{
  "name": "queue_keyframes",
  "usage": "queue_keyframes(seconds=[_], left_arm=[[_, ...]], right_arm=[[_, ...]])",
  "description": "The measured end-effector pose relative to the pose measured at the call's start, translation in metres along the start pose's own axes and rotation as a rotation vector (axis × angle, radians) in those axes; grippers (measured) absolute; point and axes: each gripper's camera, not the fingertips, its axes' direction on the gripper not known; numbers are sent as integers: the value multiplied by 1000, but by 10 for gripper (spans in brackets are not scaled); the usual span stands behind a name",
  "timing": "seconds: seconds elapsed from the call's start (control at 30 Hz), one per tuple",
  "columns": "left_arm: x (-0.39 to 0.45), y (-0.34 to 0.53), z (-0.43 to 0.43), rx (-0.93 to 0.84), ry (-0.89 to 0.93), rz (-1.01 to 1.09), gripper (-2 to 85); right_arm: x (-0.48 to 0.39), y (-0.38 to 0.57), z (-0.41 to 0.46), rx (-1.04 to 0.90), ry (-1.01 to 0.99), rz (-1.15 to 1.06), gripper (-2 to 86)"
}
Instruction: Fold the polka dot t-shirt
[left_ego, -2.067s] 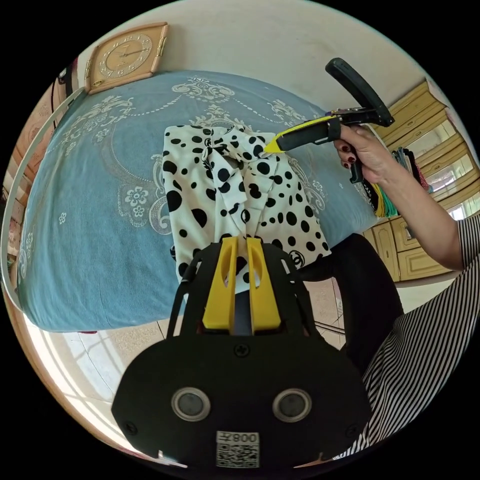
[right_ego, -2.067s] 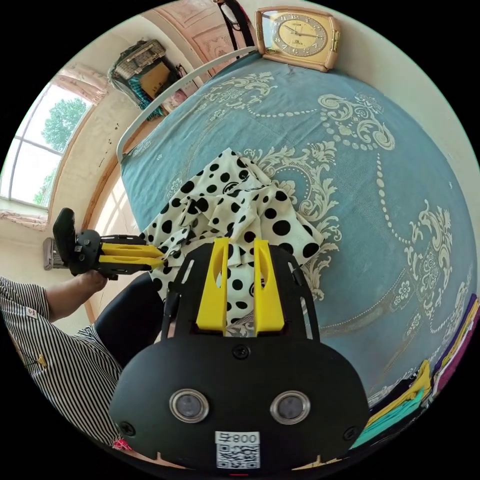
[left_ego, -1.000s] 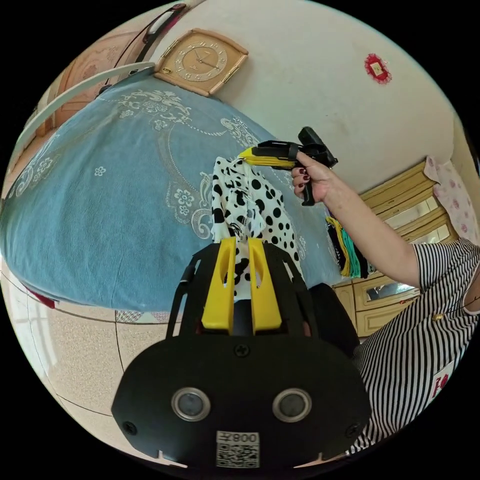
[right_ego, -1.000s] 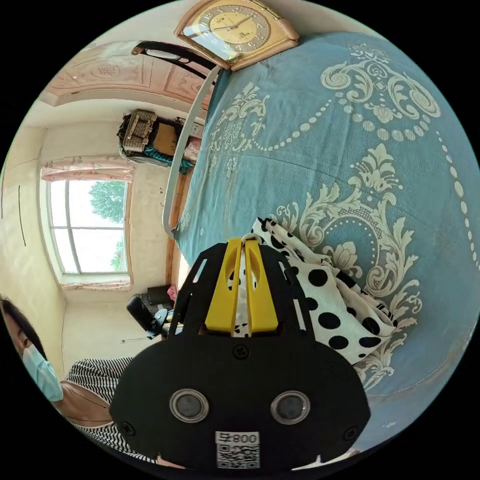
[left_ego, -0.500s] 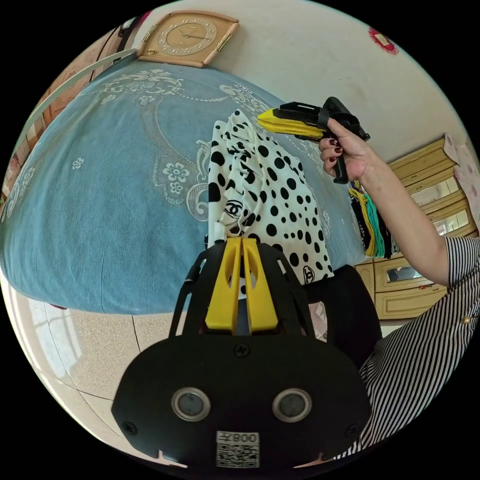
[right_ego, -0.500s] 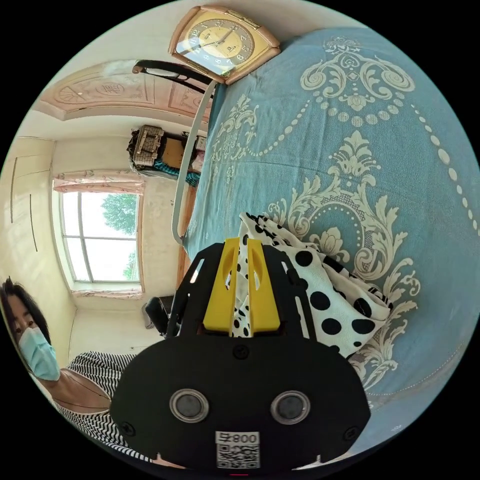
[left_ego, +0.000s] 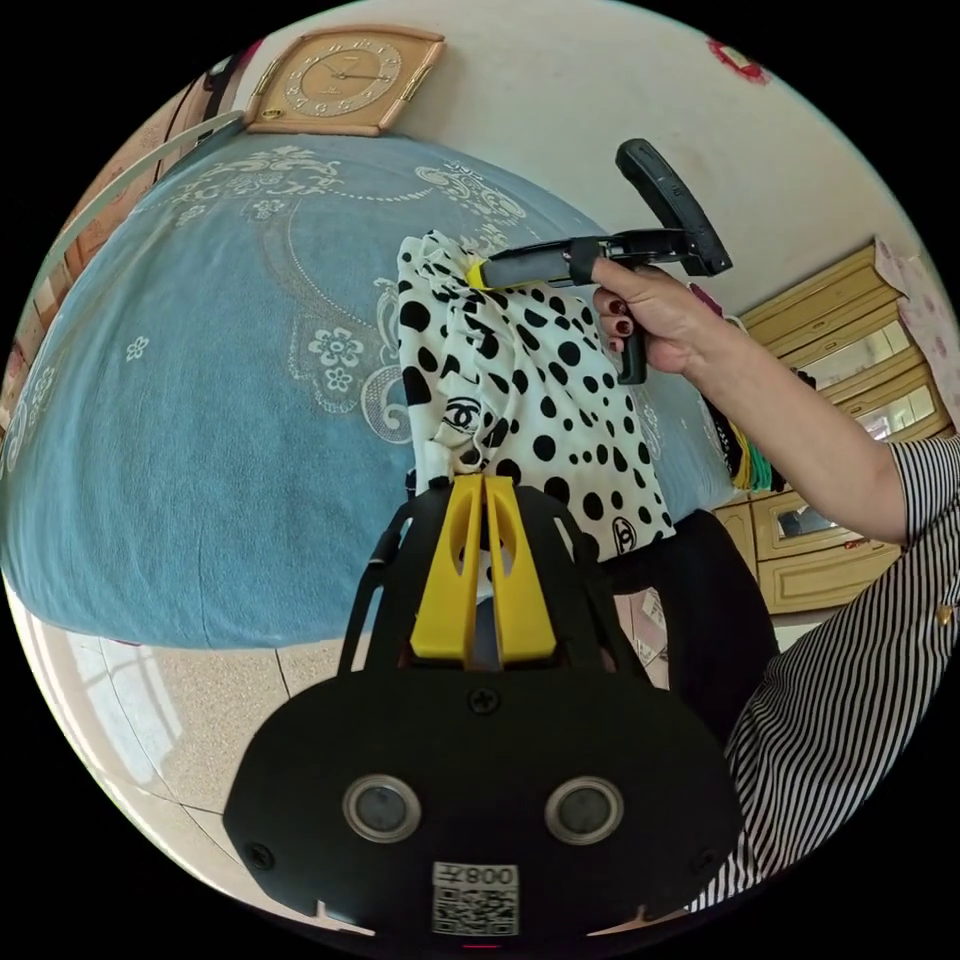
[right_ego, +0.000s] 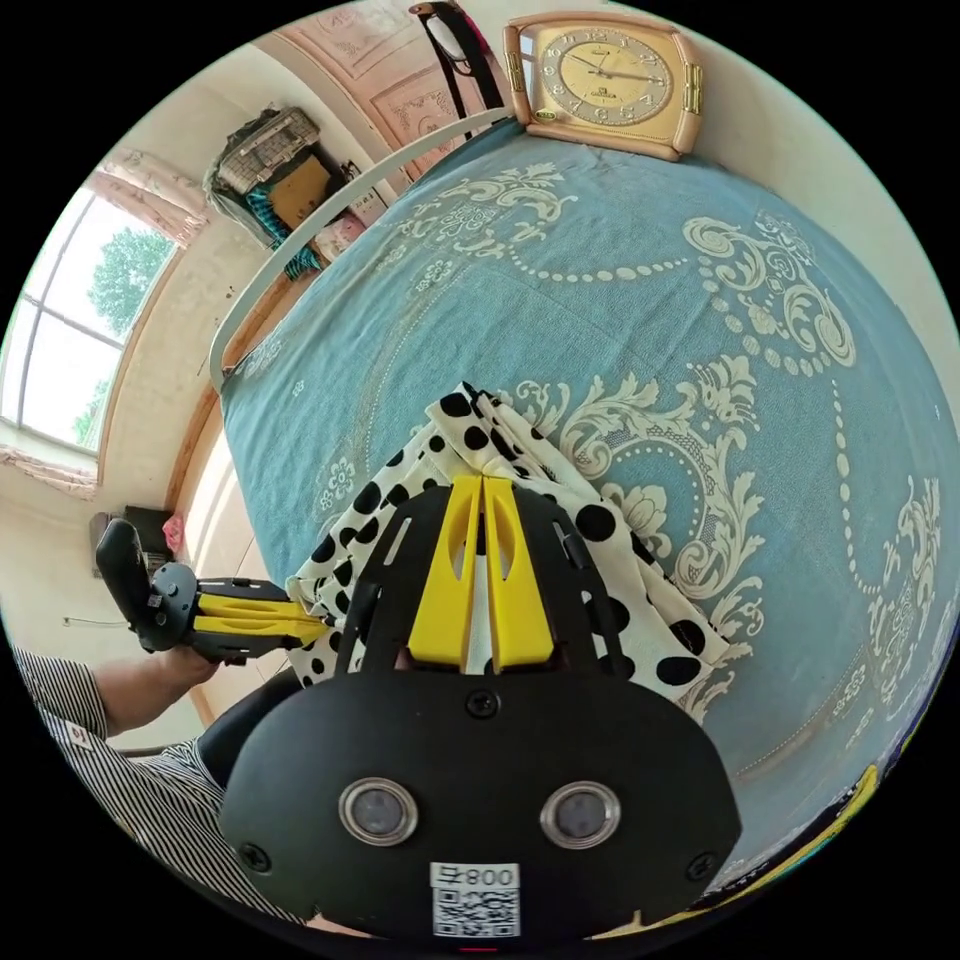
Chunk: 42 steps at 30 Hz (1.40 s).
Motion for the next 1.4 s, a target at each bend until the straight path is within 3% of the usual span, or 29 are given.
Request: queue_keyframes(seconds=[0.1,0.27,0.37,0.4,0.6,0.77,0.9,1.17,1.4], left_arm=[[-2,-4,2,-40,24,-19,2],[19,1,-13,96,-88,22,2],[14,-7,19,-83,-137,12,2],[13,-7,22,-69,-128,26,2],[2,4,7,53,-14,-63,2],[-14,32,15,30,131,-176,4],[-17,41,26,26,241,-215,9],[37,3,73,-125,322,9,35],[42,-15,134,-280,483,-96,75]], right_arm=[[14,9,1,-17,-76,31,0],[31,37,-25,63,-145,85,1],[33,63,-29,60,-101,82,3],[38,73,-25,28,-88,108,4],[66,163,-61,145,-233,211,25],[86,257,-48,63,-331,339,63],[110,328,-23,42,-523,518,79],[139,381,4,79,-718,655,83],[160,412,22,99,-856,704,87]])
